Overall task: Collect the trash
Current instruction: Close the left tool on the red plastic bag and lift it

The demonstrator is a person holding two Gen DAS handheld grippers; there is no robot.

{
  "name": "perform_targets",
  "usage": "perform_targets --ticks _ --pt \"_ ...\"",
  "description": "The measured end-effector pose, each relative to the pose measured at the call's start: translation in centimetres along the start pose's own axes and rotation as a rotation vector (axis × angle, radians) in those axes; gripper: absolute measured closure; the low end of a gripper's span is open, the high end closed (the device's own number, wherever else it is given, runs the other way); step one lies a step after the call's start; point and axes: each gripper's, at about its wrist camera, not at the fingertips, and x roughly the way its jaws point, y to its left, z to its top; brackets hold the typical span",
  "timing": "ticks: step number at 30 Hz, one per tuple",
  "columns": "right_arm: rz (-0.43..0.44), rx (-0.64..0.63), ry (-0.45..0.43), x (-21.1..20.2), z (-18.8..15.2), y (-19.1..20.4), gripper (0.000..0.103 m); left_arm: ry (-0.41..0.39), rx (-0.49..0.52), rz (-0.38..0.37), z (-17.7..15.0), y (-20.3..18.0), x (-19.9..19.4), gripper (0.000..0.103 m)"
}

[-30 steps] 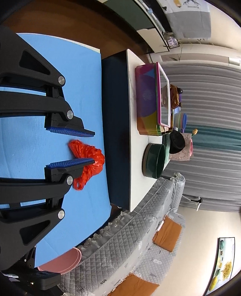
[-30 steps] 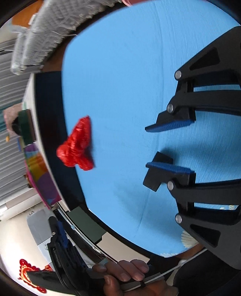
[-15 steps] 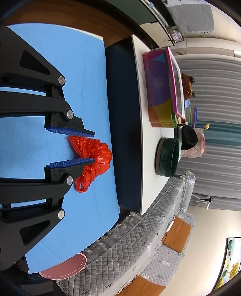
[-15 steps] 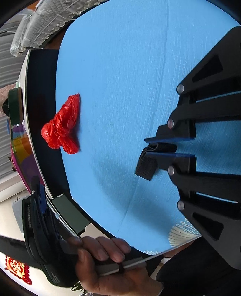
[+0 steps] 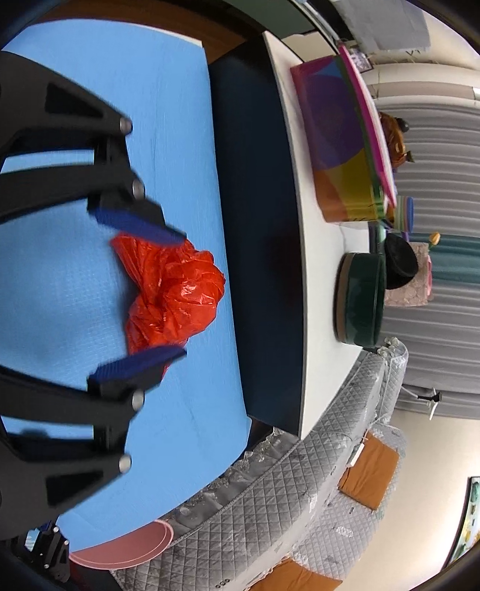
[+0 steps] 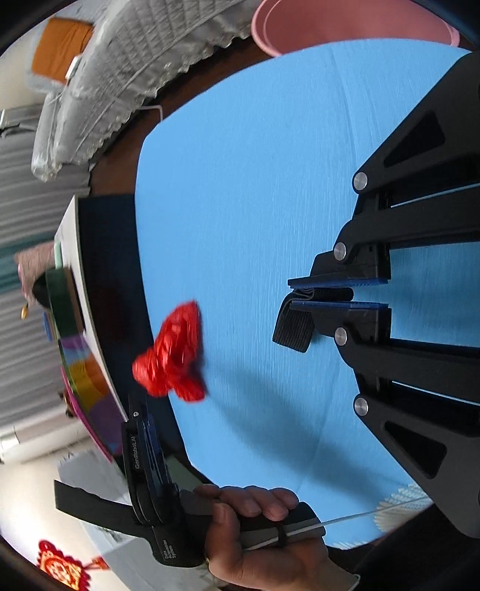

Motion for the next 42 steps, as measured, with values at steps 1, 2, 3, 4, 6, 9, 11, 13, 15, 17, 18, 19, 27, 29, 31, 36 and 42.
perform_targets --ticks 1,2,3,4,6,9,11,13,15,17,18,19,27,29,31,36,42 --pt "-0.007 0.004 -0.001 0.0 0.0 -0.2 0.096 0.011 -0.004 -0.001 0.0 0.0 0.5 0.045" --pt "-0.014 0.008 -0.002 0.0 0.0 -0.4 0.096 0.019 -0.008 -0.002 0.1 -0.1 0.9 0.043" --pt "-0.021 0.013 -0.003 0.1 0.1 -0.6 0.096 0.029 -0.013 0.004 0.1 -0.1 1.4 0.042" --pt "-0.026 0.017 -0.003 0.1 0.2 -0.8 0.096 0.033 -0.017 0.006 0.1 -0.1 1.8 0.040" --pt "-0.031 0.022 -0.004 0.2 0.2 -1.1 0.096 0.046 -0.025 0.010 0.0 -0.1 2.4 0.040" --pt "-0.036 0.025 -0.004 0.3 0.2 -1.4 0.096 0.060 -0.051 0.003 0.0 0.2 3.0 0.040" --pt "-0.037 0.023 -0.003 0.2 0.2 -1.5 0.096 0.067 -0.074 -0.012 0.0 0.4 3.2 0.040" --pt "-0.038 0.021 -0.005 0.1 0.1 -1.6 0.096 0.069 -0.078 -0.015 0.1 0.4 3.2 0.044" --pt "-0.040 0.018 -0.007 0.0 0.1 -1.6 0.096 0.074 -0.074 -0.028 0.2 0.3 3.2 0.059" --pt "-0.042 0.015 -0.009 -0.1 0.0 -1.4 0.096 0.078 -0.057 -0.026 0.2 0.1 3.1 0.069" --pt "-0.043 0.013 -0.010 -0.1 0.0 -1.4 0.096 0.075 -0.047 -0.017 0.2 -0.1 2.9 0.071" --pt "-0.044 0.011 -0.011 -0.2 0.0 -1.3 0.096 0.073 -0.042 -0.018 0.3 -0.1 2.8 0.085" --pt "-0.054 -0.003 -0.034 -1.2 0.0 -1.0 0.096 0.039 -0.030 -0.002 0.5 -0.2 0.9 0.089" --pt "-0.058 -0.007 -0.043 -1.6 -0.1 -0.9 0.096 0.028 -0.030 0.000 0.4 -0.1 0.1 0.089" --pt "-0.063 -0.011 -0.053 -2.0 -0.1 -0.8 0.096 0.018 -0.034 0.002 0.4 0.0 -0.6 0.089" --pt "-0.082 -0.015 -0.078 -3.2 -0.3 -0.6 0.096 -0.003 -0.031 0.007 0.0 -0.2 -2.6 0.090" --pt "-0.102 -0.028 -0.121 -5.7 0.2 -0.7 0.096 -0.035 -0.020 0.003 -0.5 -0.6 -5.3 0.090"
